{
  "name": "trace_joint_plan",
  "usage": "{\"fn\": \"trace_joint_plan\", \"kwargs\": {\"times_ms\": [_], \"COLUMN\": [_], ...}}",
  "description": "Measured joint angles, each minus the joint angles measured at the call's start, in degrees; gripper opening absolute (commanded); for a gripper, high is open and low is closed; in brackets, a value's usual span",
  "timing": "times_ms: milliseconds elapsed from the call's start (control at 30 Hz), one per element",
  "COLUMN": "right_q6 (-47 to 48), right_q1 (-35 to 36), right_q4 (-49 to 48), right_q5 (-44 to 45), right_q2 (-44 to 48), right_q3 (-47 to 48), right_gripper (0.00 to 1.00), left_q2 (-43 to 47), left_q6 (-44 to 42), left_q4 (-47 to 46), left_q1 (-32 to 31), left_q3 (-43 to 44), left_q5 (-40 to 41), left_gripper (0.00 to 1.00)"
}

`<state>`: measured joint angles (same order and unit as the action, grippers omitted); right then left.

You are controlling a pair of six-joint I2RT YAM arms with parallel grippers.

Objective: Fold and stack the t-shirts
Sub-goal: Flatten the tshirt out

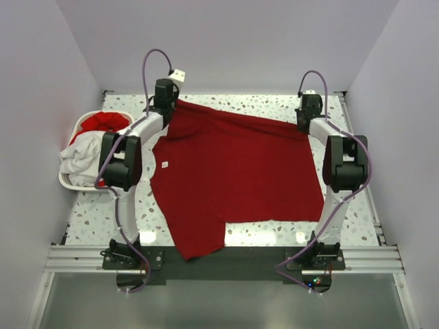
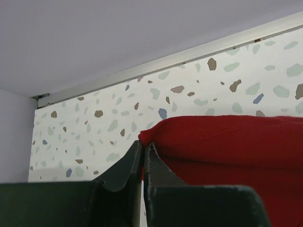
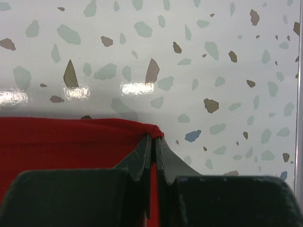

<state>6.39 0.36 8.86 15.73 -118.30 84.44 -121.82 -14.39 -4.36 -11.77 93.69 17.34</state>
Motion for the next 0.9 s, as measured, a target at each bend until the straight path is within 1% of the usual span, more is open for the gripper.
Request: {"fn": "trace_joint_plan", "kwargs": {"times_ms": [167, 333, 567, 767, 900], "right_q6": [1.2, 2.3, 3.1, 3.7, 3.9], "right_q1": [0.0, 0.0, 0.0, 0.0, 0.0], "right_q4": [0.1, 0.2, 0.3, 0.5, 0.6], "right_q5": [-0.2, -0.2, -0.2, -0.2, -0.2], "right_q2": [-0.6, -0.6, -0.6, -0.6, -0.6], "right_q3": [1.5, 1.9, 2.6, 2.7, 2.7], "right_gripper": [0.00, 0.00, 0.00, 0.00, 0.00], "left_q2": [-3.5, -4.3, -6.8, -7.0, -6.4], "left_q6": [-2.4, -3.4, -3.6, -3.2, -3.2], "left_q4": [-2.4, -3.8, -4.6, -4.5, -4.7], "left_q1": [0.0, 0.0, 0.0, 0.0, 0.0], "left_q3": [3.4, 5.0, 9.8, 9.7, 7.1], "left_q5": [0.0, -0.6, -2.1, -3.2, -3.2], "left_gripper": [0.00, 0.00, 0.00, 0.00, 0.00]}}
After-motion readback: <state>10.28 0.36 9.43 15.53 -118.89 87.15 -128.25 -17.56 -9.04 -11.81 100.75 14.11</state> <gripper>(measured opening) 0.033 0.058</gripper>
